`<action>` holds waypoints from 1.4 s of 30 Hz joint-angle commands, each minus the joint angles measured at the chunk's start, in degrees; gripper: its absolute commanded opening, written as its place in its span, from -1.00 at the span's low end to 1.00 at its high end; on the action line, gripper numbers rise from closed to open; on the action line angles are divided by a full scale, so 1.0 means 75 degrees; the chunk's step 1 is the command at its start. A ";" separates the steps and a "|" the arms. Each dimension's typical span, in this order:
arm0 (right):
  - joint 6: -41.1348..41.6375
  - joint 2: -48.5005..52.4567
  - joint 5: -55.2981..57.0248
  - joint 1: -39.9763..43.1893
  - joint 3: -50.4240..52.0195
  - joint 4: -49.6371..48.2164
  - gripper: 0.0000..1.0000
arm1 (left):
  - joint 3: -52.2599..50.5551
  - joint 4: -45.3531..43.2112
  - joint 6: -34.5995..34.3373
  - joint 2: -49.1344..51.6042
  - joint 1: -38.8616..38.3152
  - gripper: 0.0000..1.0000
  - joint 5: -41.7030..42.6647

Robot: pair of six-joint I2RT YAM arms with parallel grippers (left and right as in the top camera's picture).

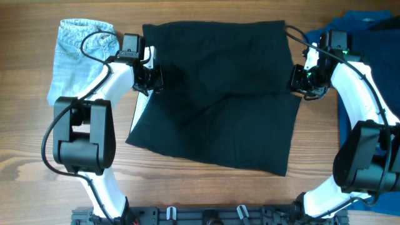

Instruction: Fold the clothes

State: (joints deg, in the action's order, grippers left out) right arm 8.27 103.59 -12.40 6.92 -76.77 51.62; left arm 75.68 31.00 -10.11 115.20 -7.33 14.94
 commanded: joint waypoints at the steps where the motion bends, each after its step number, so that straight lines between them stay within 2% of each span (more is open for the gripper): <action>1: -0.0102 -0.0096 0.0044 0.0003 -0.0047 -0.0026 -0.41 | -0.0090 0.0020 0.0096 -0.0233 0.0012 -0.13 0.0204; 5: -0.0105 -0.0096 0.0044 0.0003 -0.0047 -0.0026 -0.40 | -0.0093 0.0108 0.0096 -0.0230 0.0012 -0.04 0.0204; 14: -0.0105 -0.0093 0.0044 0.0003 -0.0047 -0.0026 -0.38 | -0.0207 0.0233 0.0099 -0.0230 0.0012 -0.07 0.0201; 19: -0.0105 -0.0093 0.0044 0.0003 -0.0047 -0.0020 -0.38 | -0.0213 0.0256 0.0096 -0.0230 0.0012 -0.25 0.0204; 21: -0.0105 -0.0093 0.0044 0.0003 -0.0047 -0.0020 -0.38 | -0.0213 0.0262 0.0096 -0.0230 0.0012 -0.39 0.0204; 24: -0.0105 -0.0093 0.0044 0.0003 -0.0047 -0.0023 -0.38 | -0.0213 0.0256 0.0096 -0.0230 0.0012 -0.73 0.0204; 28: -0.0102 -0.0093 0.0044 0.0003 -0.0047 -0.0023 -0.36 | -0.0204 0.0233 0.0096 -0.0233 0.0012 -0.89 0.0204; 42: -0.0105 -0.0093 0.0047 0.0003 -0.0047 -0.0052 -0.32 | -0.0189 0.0353 0.0096 -0.0892 0.0571 -0.92 0.0207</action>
State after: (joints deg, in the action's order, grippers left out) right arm 8.27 103.59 -12.40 6.92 -76.77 51.46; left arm 74.81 33.52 -9.69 112.66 -4.43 15.40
